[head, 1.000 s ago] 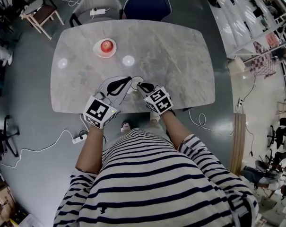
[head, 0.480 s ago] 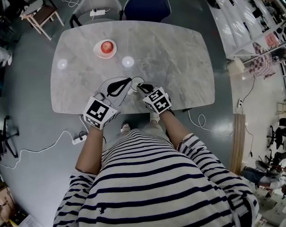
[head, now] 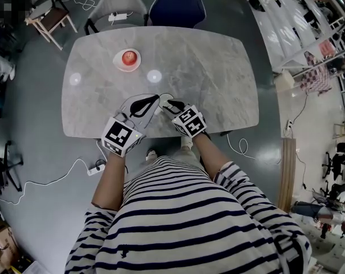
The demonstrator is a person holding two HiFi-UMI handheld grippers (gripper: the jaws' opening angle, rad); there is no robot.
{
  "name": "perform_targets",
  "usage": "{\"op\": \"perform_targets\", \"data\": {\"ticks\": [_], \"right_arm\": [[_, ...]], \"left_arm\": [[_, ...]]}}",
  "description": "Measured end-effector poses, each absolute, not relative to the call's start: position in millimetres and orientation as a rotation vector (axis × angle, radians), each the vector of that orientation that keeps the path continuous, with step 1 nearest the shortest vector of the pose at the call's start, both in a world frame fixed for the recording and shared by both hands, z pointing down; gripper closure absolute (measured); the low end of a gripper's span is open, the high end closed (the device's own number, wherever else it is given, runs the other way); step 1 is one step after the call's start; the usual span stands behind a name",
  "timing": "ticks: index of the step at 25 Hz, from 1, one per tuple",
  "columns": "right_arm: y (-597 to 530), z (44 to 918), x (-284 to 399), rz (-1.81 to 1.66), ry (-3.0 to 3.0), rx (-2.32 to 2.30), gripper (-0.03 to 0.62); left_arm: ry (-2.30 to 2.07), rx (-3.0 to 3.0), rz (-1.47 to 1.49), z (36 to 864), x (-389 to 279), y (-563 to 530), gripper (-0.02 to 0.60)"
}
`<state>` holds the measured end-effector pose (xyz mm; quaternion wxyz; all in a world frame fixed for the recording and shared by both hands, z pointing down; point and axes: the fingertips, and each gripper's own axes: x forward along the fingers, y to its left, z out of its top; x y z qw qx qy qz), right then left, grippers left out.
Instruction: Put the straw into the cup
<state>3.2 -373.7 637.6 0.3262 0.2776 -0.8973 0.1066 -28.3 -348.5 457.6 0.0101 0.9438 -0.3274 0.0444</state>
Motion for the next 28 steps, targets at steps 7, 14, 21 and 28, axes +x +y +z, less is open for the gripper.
{"op": "perform_targets", "data": {"ticks": [7, 14, 21, 28], "right_arm": [[-375.7, 621.0, 6.8, 0.27, -2.377, 0.763, 0.461], [-381.1, 578.2, 8.0, 0.231, -2.468, 0.844, 0.461], [-379.3, 532.5, 12.9, 0.161, -2.558, 0.905, 0.464], [-369.1, 472.5, 27.9, 0.034, -2.674, 1.011, 0.527]], "left_arm": [[-1.023, 2.955, 0.133, 453.4, -27.4, -346.8, 0.575], [-1.023, 2.967, 0.119, 450.0, -29.3, -346.5, 0.575], [-1.005, 2.986, 0.114, 445.4, -23.7, -346.4, 0.575], [-1.009, 3.012, 0.105, 435.5, -28.0, -344.2, 0.575]]}}
